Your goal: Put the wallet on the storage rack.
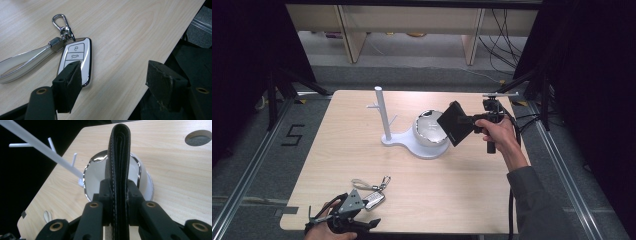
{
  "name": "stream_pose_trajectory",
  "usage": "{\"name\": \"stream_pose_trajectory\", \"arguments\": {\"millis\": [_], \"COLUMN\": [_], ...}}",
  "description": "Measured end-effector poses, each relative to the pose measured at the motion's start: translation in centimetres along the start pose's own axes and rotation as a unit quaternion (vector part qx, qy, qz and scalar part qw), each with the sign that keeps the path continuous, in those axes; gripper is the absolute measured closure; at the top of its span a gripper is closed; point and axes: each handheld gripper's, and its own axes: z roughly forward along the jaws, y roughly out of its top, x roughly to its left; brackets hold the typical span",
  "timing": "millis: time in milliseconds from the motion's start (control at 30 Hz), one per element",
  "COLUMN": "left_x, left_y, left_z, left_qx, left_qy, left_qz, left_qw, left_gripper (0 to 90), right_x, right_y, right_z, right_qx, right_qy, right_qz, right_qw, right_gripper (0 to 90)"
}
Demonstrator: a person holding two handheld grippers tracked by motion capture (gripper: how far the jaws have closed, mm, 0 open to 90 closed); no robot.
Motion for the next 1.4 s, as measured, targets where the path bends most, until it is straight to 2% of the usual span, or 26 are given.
{"name": "stream_pose_trajectory", "arguments": {"millis": [67,100,133,167,233,267,300,333,367,400,467,667,700,767,833,1000,1033,1067,1167,1200,1233,1267,1300,1333,1400], "left_x": [0.0,0.0,0.0,0.0,-0.1,-0.1,-0.1,-0.2,-0.1,-0.1,-0.1,-0.1,-0.1,-0.2,-0.1,-0.2,-0.2,-0.2,-0.2,-0.3,-0.2,-0.2,-0.3,-0.3,-0.3], "left_y": [0.0,0.0,0.0,0.0,-0.1,-0.1,-0.1,-0.1,-0.1,-0.1,-0.2,-0.2,-0.2,-0.2,-0.2,-0.2,-0.2,-0.2,-0.2,-0.2,-0.2,-0.2,-0.2,-0.2,-0.2], "left_z": [0.1,0.1,0.1,0.1,0.1,0.1,0.2,0.3,0.2,0.2,0.3,0.3,0.3,0.3,0.3,0.2,0.2,0.2,0.3,0.3,0.3,0.4,0.4,0.4,0.4], "left_qx": [0.002,0.002,0.002,0.001,-0.002,-0.001,-0.001,0.0,0.001,0.001,0.004,0.008,0.008,0.005,0.006,0.004,0.003,0.006,0.008,0.008,0.01,0.011,0.011,0.012,0.012], "left_qy": [0.001,0.0,0.0,0.0,-0.004,-0.002,-0.003,-0.005,-0.002,-0.002,0.0,-0.002,-0.002,-0.004,-0.002,-0.006,-0.006,-0.002,-0.003,-0.004,-0.004,-0.006,-0.006,-0.005,-0.005], "left_qz": [-0.001,-0.001,-0.001,-0.002,-0.005,-0.003,-0.005,-0.008,-0.004,-0.004,-0.008,0.001,0.004,-0.004,0.0,-0.002,-0.002,0.001,0.003,-0.002,0.007,0.005,0.005,0.007,0.006], "left_qw": [1.0,1.0,1.0,1.0,1.0,1.0,1.0,1.0,1.0,1.0,1.0,1.0,1.0,1.0,1.0,1.0,1.0,1.0,1.0,1.0,0.9999,0.9999,0.9999,0.9999,0.9999], "left_gripper": [28.2,28.2,28.2,28.2,28.2,28.2,28.2,28.2,28.2,28.3,28.3,28.3,28.3,28.4,28.4,28.3,28.4,28.3,28.4,28.4,28.4,28.4,28.4,28.4,28.3], "right_x": [-0.2,0.0,0.0,0.1,0.1,0.1,-0.4,-0.1,-0.5,-0.5,-0.7,-0.1,0.1,-0.1,-0.2,0.1,0.1,0.2,0.1,0.1,0.1,0.1,0.4,0.3,0.4], "right_y": [0.4,0.5,0.5,0.7,0.9,0.9,1.0,1.0,1.0,1.0,1.0,1.1,1.0,1.0,0.9,0.7,0.6,0.4,0.0,0.0,-0.1,-0.1,-0.2,-0.3,-0.4], "right_z": [0.6,0.8,0.8,1.2,1.7,1.7,2.3,2.4,2.6,2.6,2.9,3.7,4.0,4.4,4.7,5.1,5.2,5.3,5.5,5.5,5.5,5.5,5.6,5.7,5.8], "right_qx": [-0.006,-0.002,-0.002,0.0,-0.003,-0.003,-0.013,-0.004,-0.016,-0.016,-0.019,-0.022,-0.021,-0.025,-0.029,-0.034,-0.038,-0.04,-0.049,-0.049,-0.053,-0.053,-0.053,-0.06,-0.058], "right_qy": [-0.003,-0.001,-0.001,0.0,-0.004,-0.004,-0.013,-0.009,-0.016,-0.016,-0.019,-0.013,-0.018,-0.019,-0.031,-0.028,-0.033,-0.032,-0.033,-0.033,-0.035,-0.035,-0.036,-0.036,-0.037], "right_qz": [0.004,0.025,0.025,0.038,0.046,0.046,0.025,0.055,0.031,0.031,0.036,0.048,0.063,0.059,0.056,0.06,0.054,0.067,0.075,0.075,0.066,0.066,0.086,0.069,0.078], "right_qw": [1.0,0.9997,0.9997,0.9993,0.9989,0.9989,0.9995,0.9984,0.9993,0.9993,0.999,0.9985,0.9976,0.9978,0.9975,0.9972,0.9973,0.9964,0.9955,0.9955,0.9958,0.9958,0.9942,0.9951,0.9946], "right_gripper": [78.6,78.6,78.6,78.6,78.6,78.6,78.6,78.6,78.6,78.6,78.6,78.6,78.6,78.6,78.6,78.5,78.4,78.5,78.4,78.4,78.3,78.3,78.3,78.2,78.1]}}
